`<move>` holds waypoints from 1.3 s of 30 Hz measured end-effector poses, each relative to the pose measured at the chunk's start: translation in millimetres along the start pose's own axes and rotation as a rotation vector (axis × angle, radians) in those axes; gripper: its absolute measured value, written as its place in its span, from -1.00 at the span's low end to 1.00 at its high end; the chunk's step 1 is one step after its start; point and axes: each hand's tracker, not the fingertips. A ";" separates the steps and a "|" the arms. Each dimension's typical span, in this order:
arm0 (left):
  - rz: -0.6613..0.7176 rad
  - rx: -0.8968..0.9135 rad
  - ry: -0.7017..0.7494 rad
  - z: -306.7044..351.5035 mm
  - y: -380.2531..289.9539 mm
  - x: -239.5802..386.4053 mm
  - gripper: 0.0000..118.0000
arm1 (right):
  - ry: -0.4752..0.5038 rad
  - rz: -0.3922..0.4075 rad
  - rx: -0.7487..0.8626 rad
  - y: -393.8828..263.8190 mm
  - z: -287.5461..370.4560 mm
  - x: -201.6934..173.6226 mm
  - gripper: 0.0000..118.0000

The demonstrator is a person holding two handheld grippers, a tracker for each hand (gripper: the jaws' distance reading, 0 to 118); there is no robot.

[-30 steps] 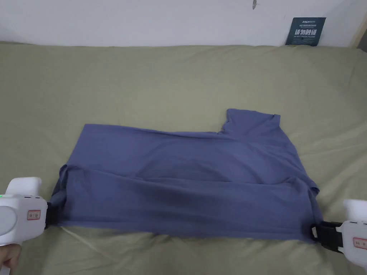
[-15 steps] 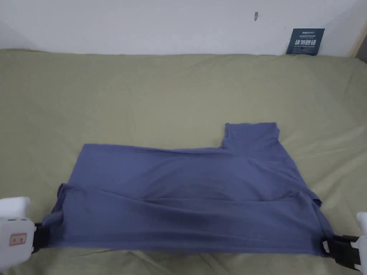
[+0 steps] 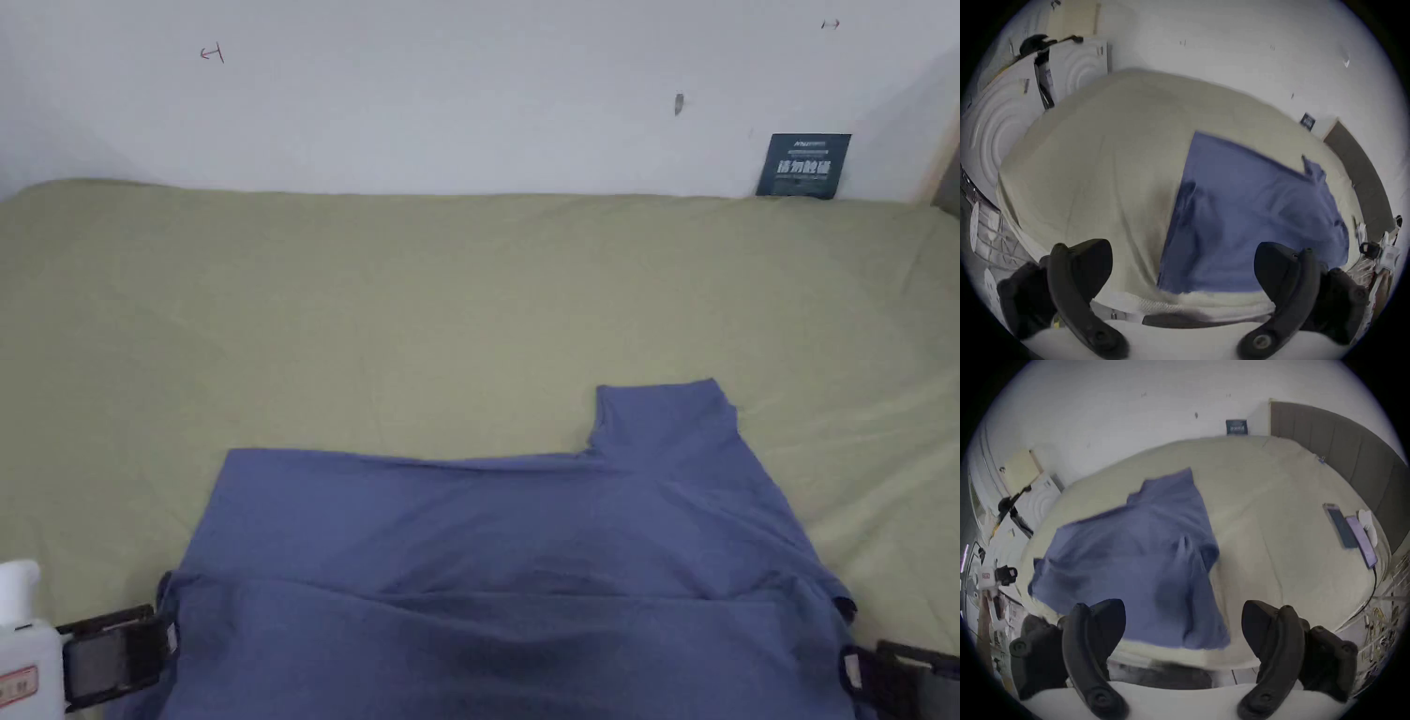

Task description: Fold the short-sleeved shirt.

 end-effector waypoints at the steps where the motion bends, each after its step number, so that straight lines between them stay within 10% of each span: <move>1: -0.034 0.007 -0.015 -2.7 8.2 6.5 0.96 | -0.014 -0.010 0.028 9.8 -1.2 -5.9 0.67; 3: -0.099 0.062 -0.012 -9.5 25.8 24.9 0.45 | 0.007 -0.028 0.099 28.3 -3.3 -21.9 0.18; 4: -0.144 0.077 -0.009 -17.7 36.2 34.2 -0.48 | -0.006 -0.024 0.134 36.1 -7.2 -29.0 -0.61; 5: -0.172 0.078 -0.001 -23.4 43.4 42.8 -1.00 | -0.017 -0.016 0.147 42.9 -11.8 -34.5 -0.99; 11: -0.205 0.023 0.016 -110.2 95.2 58.5 -1.00 | -0.053 0.058 0.109 81.3 -53.7 -48.2 -0.99; 12: -0.200 0.017 0.037 -125.1 103.3 57.6 -0.82 | -0.064 0.073 0.088 85.6 -61.4 -47.7 -0.99; 14: -0.185 -0.031 0.071 -160.4 121.8 48.6 0.65 | -0.060 0.070 0.077 89.1 -75.9 -42.0 -0.99; 16: -0.165 -0.099 0.092 -192.1 133.2 43.8 1.00 | -0.064 0.065 0.046 93.1 -90.4 -36.9 -0.99; 24: -0.210 -0.169 0.194 -256.2 143.6 47.6 0.88 | -0.093 0.088 -0.031 100.0 -135.8 -22.4 -0.99; 27: -0.206 -0.177 0.150 -240.4 139.4 60.2 0.44 | -0.099 0.102 -0.053 105.2 -146.2 -17.6 -0.99; 30: -0.204 -0.190 0.071 -223.9 140.2 69.7 -0.81 | -0.106 0.121 -0.071 113.3 -154.1 -14.8 -0.99; 32: -0.242 -0.180 0.079 -220.8 138.2 77.4 -1.00 | -0.110 0.130 -0.080 119.8 -160.3 -12.9 -0.99; 34: -0.250 -0.199 0.077 -223.5 139.5 74.8 -1.00 | -0.104 0.142 -0.099 129.5 -168.8 -10.0 -0.81; 37: -0.215 -0.201 0.069 -225.0 142.1 69.8 -1.00 | -0.089 0.144 -0.124 145.2 -182.1 -5.5 0.70; 39: -0.207 -0.201 0.066 -224.3 141.9 70.2 -1.00 | -0.075 0.110 -0.174 156.7 -199.2 -3.5 0.81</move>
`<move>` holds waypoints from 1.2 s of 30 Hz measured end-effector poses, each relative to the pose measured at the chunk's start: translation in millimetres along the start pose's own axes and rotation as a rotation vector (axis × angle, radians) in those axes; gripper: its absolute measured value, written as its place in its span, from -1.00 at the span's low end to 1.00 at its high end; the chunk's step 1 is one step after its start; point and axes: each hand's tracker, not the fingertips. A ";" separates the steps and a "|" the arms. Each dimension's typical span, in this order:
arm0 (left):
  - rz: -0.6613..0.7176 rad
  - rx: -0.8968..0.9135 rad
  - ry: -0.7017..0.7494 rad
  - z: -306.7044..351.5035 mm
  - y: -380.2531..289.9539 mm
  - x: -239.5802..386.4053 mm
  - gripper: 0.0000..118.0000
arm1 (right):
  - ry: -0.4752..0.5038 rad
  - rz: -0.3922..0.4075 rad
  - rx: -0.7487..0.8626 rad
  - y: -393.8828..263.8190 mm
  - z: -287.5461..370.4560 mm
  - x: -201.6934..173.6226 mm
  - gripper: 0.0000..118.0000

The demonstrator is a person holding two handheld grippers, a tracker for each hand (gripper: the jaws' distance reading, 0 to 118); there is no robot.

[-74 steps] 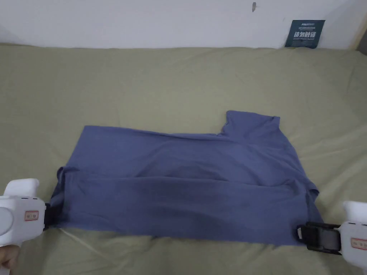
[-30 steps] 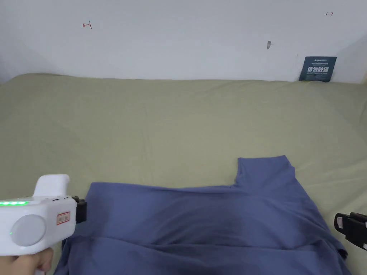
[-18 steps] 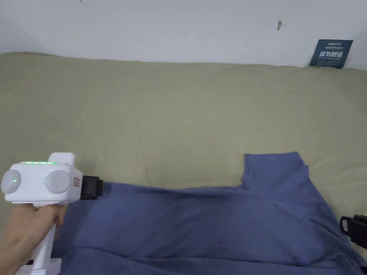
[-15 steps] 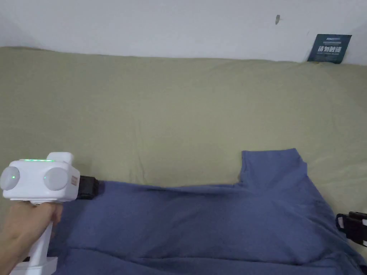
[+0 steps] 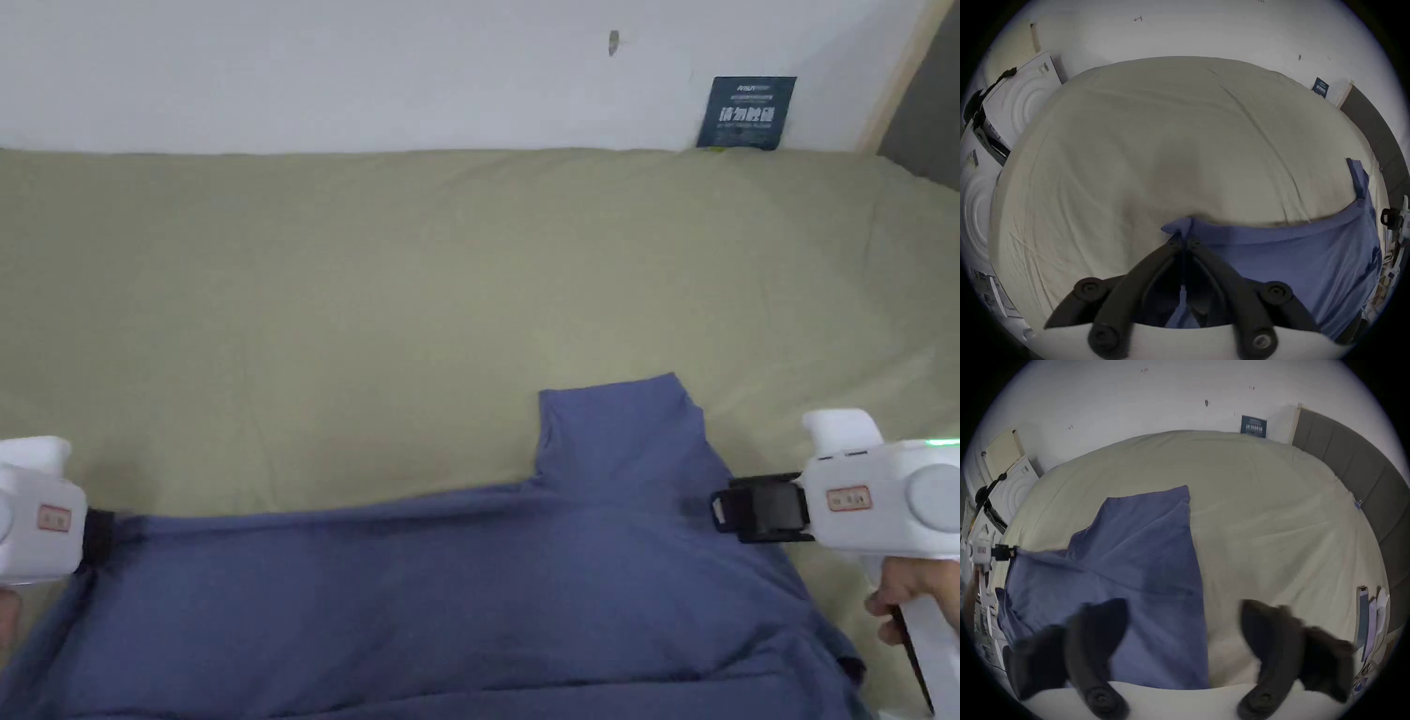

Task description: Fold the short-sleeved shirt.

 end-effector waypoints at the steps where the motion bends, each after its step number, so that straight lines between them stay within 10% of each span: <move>1: -0.005 -0.003 0.001 0.6 -0.4 1.7 -1.00 | 0.001 -0.002 -0.008 6.5 -5.8 0.9 0.81; 9: -0.023 0.002 0.018 -4.0 0.8 1.8 -0.99 | -0.058 0.088 -0.167 23.6 -60.2 -3.2 0.74; 11: -0.022 0.001 0.013 -2.0 0.9 -2.2 -1.00 | -0.051 0.090 -0.134 24.9 -43.8 -2.9 0.28; 13: -0.036 0.004 0.008 3.8 -1.0 -5.3 -0.99 | 0.026 0.076 -0.074 26.8 -27.0 -0.2 -0.95; 36: -0.050 0.277 -0.131 186.6 -183.4 -66.5 -1.00 | 0.113 0.139 0.182 -158.5 177.9 -3.4 -0.95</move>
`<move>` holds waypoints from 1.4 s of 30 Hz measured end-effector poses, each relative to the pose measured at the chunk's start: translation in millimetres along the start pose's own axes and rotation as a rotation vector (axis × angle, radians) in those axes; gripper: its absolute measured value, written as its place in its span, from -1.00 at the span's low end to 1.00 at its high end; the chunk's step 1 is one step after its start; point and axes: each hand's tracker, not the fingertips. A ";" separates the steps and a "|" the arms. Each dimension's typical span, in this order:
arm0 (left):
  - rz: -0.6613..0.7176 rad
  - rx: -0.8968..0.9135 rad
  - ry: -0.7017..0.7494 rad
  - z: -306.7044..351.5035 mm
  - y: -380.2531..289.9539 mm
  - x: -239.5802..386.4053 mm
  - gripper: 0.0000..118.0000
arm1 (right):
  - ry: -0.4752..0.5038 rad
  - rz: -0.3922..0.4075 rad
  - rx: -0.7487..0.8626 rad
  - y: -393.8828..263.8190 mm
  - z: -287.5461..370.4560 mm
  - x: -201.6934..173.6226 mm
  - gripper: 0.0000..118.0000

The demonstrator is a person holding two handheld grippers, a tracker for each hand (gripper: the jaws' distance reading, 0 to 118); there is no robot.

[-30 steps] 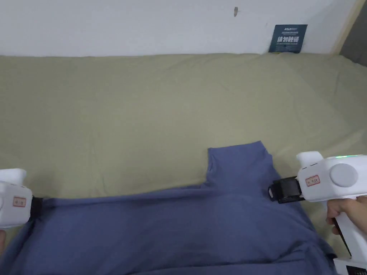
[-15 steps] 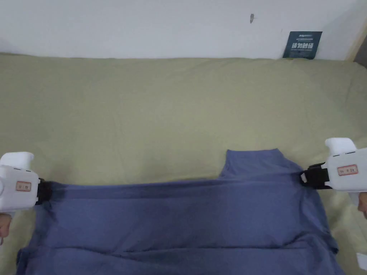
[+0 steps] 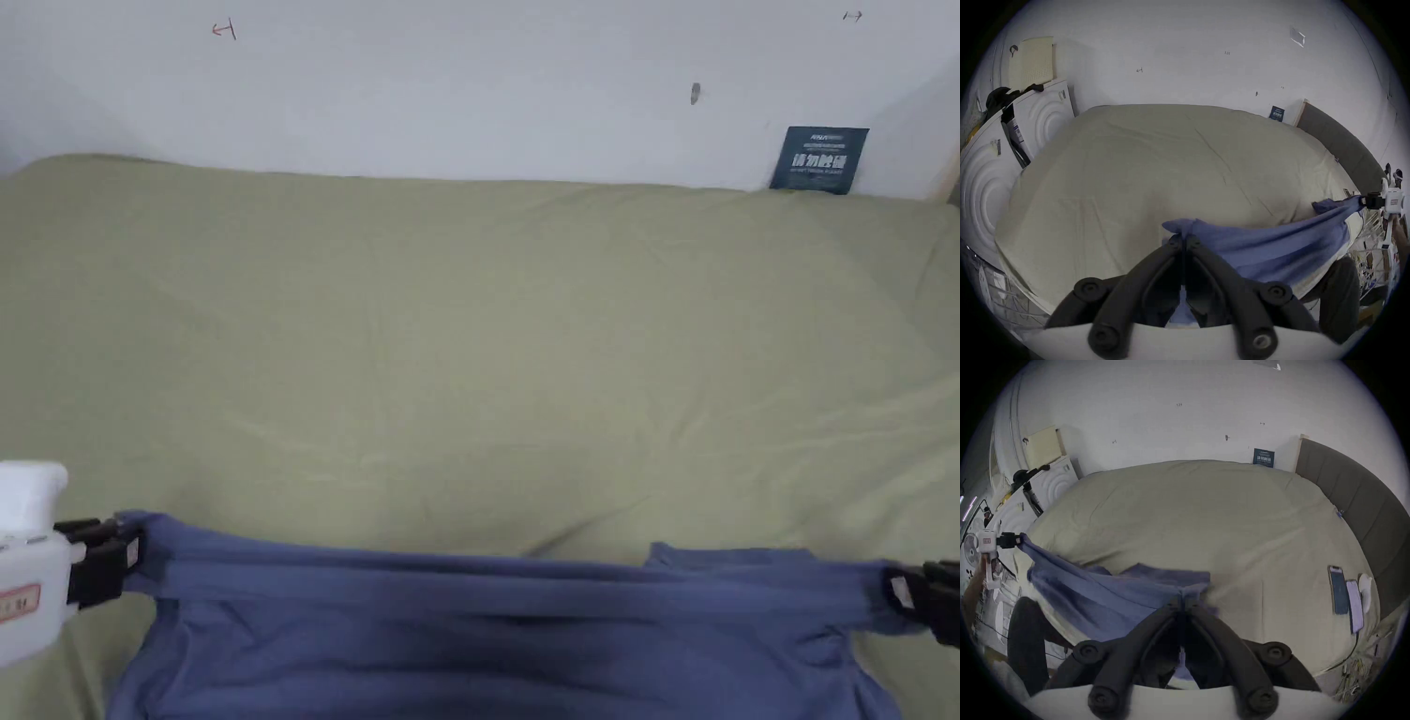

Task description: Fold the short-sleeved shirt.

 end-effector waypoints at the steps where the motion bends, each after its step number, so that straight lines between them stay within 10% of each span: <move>1: -0.009 0.011 -0.007 2.6 -13.2 -0.3 -1.00 | 0.003 -0.001 -0.005 -10.7 0.1 -0.5 -0.95; 8: -0.025 -0.026 -0.016 -12.4 -64.5 -3.4 -0.96 | 0.014 0.035 -0.119 -58.9 -22.6 2.5 -0.89; 9: -0.027 -0.035 -0.008 -15.3 -68.5 -2.9 -0.74 | 0.019 0.044 -0.167 -62.2 -27.9 2.2 -0.63; 11: -0.027 -0.134 0.058 -22.4 -70.1 -2.6 0.77 | -0.044 0.054 -0.240 -64.7 -35.2 2.8 0.45; 12: -0.019 -0.147 0.072 -23.0 -71.7 -2.4 1.00 | -0.028 0.049 -0.222 -64.2 -33.8 3.0 0.63; 21: 0.062 0.323 0.039 61.5 16.6 100.0 0.85 | -0.096 -0.049 0.369 14.8 38.5 -86.1 0.59; 23: 0.066 0.448 0.073 59.6 21.6 115.8 0.21 | -0.164 -0.035 0.513 22.3 47.1 -118.9 0.35; 24: 0.046 0.506 0.100 63.0 25.0 131.2 -0.30 | -0.202 -0.022 0.567 24.3 51.6 -135.3 -0.03; 25: 0.033 0.552 0.113 64.4 27.2 147.0 -0.96 | -0.225 0.016 0.623 24.2 55.2 -150.5 -0.85; 42: -0.044 0.607 0.065 76.4 29.0 188.2 -0.98 | -0.255 0.053 0.790 25.6 54.8 -214.0 -0.99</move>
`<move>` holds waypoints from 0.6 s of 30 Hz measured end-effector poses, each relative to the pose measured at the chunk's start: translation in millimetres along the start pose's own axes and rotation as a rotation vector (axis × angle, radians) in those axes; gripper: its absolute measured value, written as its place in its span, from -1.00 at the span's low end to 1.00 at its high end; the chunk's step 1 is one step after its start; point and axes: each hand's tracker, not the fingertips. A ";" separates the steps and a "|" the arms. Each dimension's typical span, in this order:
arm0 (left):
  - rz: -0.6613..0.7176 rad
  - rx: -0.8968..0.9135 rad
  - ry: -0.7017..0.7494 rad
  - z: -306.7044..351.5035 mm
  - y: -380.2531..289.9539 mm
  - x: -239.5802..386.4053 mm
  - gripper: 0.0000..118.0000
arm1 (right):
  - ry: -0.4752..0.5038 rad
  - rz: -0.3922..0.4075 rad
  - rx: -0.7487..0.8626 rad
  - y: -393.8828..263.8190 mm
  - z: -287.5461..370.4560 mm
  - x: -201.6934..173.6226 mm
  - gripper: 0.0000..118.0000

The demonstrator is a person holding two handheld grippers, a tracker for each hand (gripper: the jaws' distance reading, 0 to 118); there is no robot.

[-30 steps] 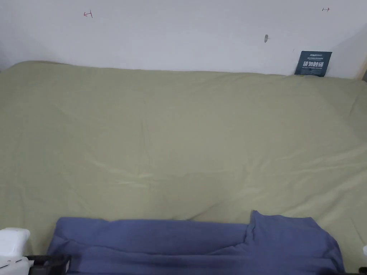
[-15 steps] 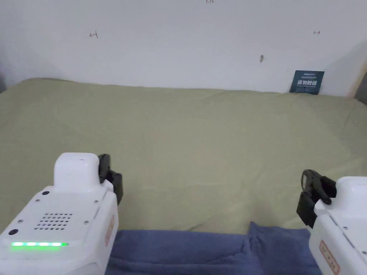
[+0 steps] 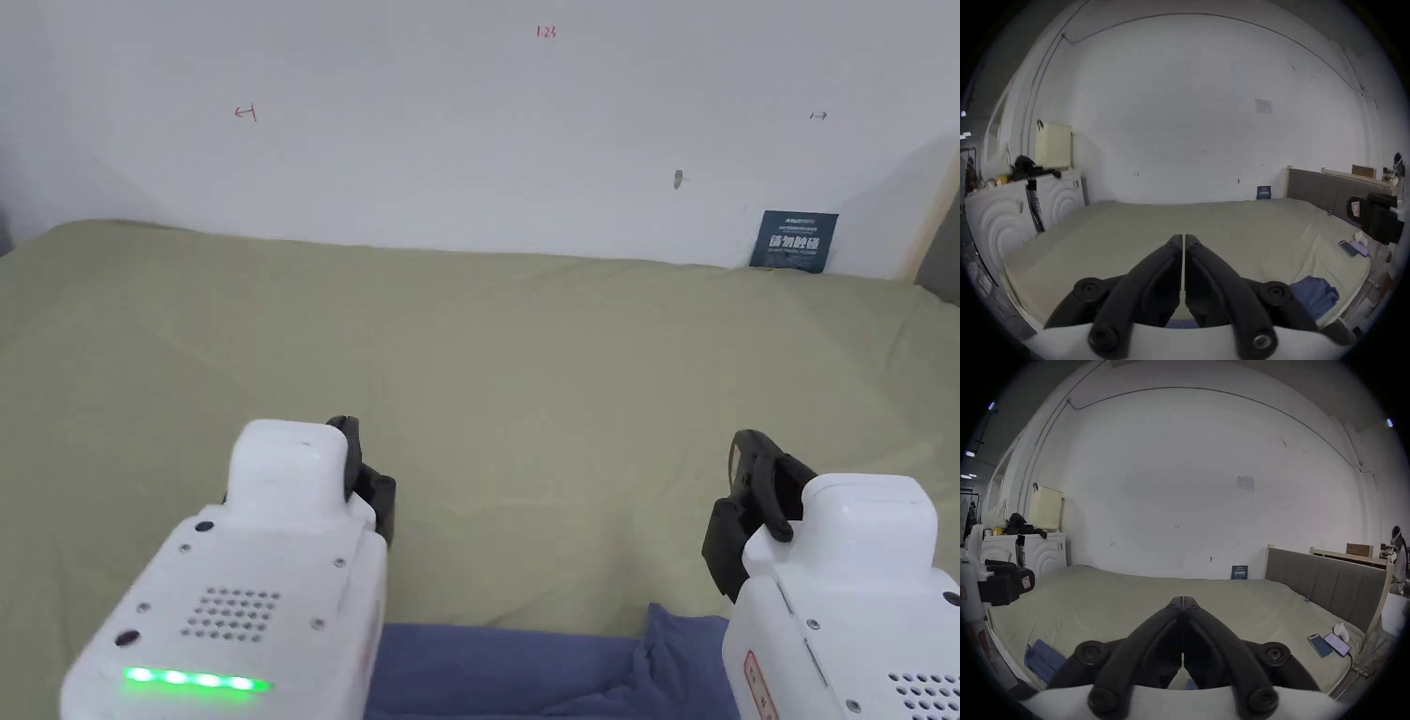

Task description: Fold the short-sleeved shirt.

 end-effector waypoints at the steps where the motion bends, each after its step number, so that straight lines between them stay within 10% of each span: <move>1: 0.032 -0.064 -0.065 -4.6 0.1 -16.1 -0.98 | -0.009 0.012 0.008 4.0 1.9 -4.7 -0.99; 9: 0.399 -0.735 -0.343 -68.5 -53.4 -197.0 -0.97 | 0.000 0.046 0.033 14.2 11.8 -22.9 -0.99; 15: 0.535 -0.913 -0.327 -108.8 -107.2 -278.5 -0.93 | 0.008 0.035 0.007 8.9 12.2 -32.1 -0.99; 18: 0.548 -0.975 -0.391 -95.8 -103.8 -255.9 -0.04 | 0.008 0.041 -0.022 4.8 9.3 -33.6 -0.99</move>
